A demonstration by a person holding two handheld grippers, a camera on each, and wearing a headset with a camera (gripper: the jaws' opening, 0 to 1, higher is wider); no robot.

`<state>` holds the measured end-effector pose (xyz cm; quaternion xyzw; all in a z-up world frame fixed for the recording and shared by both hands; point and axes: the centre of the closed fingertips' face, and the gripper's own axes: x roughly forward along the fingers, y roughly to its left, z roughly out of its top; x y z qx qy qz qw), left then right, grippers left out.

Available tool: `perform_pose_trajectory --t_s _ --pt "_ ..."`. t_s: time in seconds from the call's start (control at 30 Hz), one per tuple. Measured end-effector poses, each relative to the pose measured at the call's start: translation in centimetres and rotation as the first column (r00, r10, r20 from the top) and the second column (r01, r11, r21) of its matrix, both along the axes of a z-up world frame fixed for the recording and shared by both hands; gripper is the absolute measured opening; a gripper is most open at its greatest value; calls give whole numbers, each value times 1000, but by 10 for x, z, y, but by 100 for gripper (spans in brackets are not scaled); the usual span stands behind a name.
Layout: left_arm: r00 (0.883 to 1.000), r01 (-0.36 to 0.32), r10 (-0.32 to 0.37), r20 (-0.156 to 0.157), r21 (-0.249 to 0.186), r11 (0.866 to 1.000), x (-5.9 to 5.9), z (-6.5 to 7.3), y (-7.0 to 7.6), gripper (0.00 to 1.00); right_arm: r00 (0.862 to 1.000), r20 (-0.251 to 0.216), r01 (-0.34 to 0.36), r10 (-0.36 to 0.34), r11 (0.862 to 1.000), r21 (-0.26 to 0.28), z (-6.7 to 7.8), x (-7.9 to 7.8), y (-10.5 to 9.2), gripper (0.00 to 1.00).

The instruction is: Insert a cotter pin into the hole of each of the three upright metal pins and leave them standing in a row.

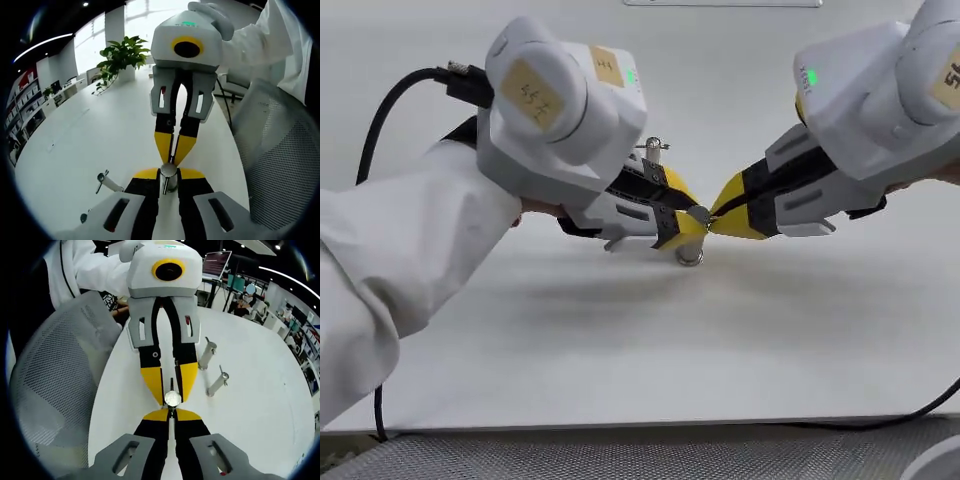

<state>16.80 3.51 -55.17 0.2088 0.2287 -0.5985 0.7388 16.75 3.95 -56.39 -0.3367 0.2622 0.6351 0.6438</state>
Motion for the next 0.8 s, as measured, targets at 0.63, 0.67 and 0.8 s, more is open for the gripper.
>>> perform_pose_trajectory --t_s 0.63,0.67,0.8 --pt "997 -57 53 -55 -80 995 -32 -1 28 62 986 -81 154 -146 983 104 5 6 5 19" --pt "996 -67 61 -62 -91 994 -36 -2 30 66 985 -90 159 -149 982 106 5 5 5 19" --pt "983 -166 155 -101 -117 979 -35 -11 42 73 978 -121 180 -167 978 105 0 4 7 19"
